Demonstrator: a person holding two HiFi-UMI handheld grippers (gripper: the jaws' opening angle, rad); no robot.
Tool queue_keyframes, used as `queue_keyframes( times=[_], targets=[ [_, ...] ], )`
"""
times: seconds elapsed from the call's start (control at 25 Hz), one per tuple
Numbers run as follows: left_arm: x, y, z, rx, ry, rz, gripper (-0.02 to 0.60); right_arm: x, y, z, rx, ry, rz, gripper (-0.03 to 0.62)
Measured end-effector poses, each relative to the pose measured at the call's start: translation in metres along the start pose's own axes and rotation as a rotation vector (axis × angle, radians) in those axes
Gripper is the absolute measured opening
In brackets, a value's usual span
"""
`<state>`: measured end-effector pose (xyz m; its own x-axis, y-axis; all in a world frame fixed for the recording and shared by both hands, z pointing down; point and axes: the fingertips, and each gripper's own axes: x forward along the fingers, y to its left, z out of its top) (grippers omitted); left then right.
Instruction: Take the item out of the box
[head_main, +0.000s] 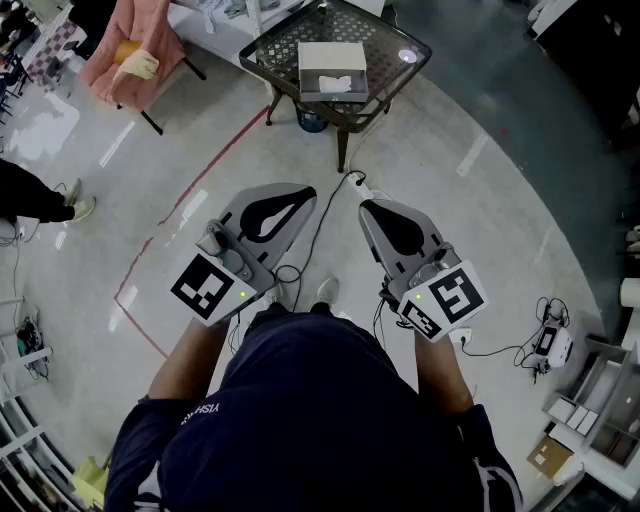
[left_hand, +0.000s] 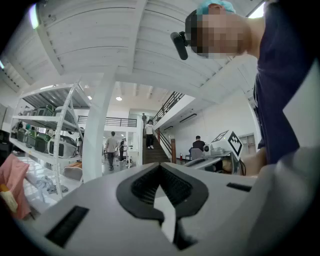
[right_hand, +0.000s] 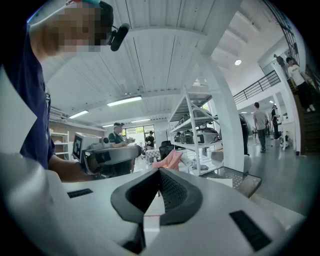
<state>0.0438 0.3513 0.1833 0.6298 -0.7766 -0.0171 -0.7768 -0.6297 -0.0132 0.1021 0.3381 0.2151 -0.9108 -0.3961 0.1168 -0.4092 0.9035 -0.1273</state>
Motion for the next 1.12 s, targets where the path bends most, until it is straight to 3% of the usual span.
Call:
queue_keyframes(
  times=[1.12],
  targets=[
    [0.046, -0.02, -0.002, 0.026, 0.012, 0.031, 0.006, -0.037, -0.045, -0.003, 0.031, -0.028, 0.03, 0.021]
  ],
)
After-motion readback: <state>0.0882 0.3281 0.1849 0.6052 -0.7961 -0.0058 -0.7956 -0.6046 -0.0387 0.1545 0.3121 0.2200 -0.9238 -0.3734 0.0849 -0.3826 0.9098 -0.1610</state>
